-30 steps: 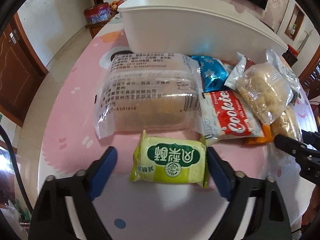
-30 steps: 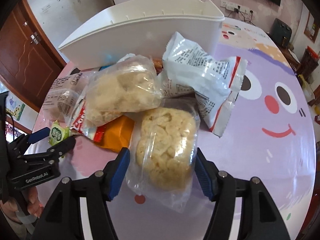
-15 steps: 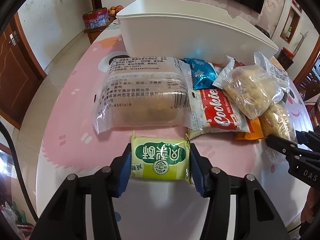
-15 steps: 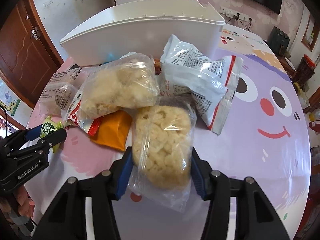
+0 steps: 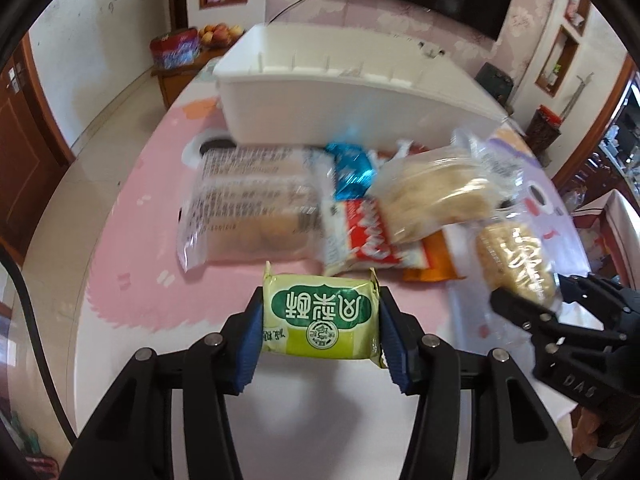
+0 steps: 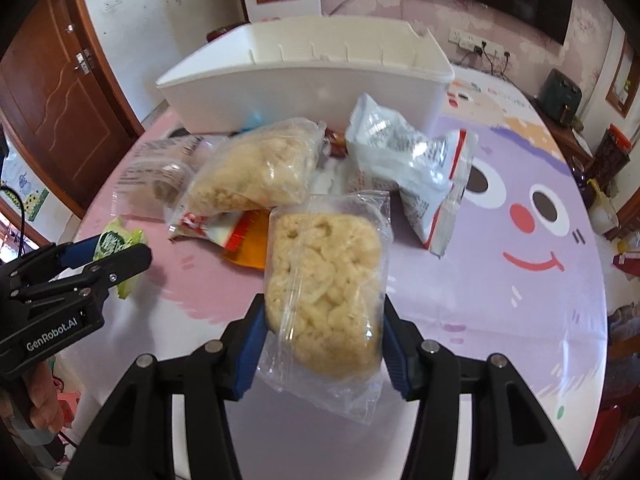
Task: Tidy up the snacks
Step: 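Carry both snacks over the white tray and open both grippers to drop them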
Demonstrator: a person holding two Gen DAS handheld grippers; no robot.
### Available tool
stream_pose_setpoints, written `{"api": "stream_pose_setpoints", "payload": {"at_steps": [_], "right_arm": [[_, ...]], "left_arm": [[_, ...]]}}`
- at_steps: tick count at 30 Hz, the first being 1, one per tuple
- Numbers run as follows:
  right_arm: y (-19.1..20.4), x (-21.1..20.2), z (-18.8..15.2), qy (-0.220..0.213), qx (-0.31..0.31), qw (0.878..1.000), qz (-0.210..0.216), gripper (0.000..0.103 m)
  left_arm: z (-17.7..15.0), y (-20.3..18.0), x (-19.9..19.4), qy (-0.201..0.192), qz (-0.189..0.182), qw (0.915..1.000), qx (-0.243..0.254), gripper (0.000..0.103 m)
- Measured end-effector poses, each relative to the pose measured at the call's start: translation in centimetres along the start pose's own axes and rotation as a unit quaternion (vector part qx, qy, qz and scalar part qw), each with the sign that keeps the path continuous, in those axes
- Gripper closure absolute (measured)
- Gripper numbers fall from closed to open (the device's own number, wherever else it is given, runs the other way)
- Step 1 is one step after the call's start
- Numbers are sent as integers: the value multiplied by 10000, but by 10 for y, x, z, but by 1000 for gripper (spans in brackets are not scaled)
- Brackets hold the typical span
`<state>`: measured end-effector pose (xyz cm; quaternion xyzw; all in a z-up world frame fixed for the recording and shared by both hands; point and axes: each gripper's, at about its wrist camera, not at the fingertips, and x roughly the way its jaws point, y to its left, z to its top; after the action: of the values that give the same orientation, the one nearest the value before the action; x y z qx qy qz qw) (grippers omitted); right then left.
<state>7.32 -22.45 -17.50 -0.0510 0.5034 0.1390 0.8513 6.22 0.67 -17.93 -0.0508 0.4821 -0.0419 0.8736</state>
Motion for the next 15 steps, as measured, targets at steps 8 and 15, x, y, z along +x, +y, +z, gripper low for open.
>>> {"api": "stream_pose_setpoints", "payload": {"at_steps": [8,15], "right_arm": [[10,-39,19,-575,-177,9982,2,50],[9,-81,46,-1173,-159,9930,30,50]], "left_arm": [[24,-17,-46,-489,-227,9984,179,52],[58,-24,-81,-894,-220,9952,324,52]]}}
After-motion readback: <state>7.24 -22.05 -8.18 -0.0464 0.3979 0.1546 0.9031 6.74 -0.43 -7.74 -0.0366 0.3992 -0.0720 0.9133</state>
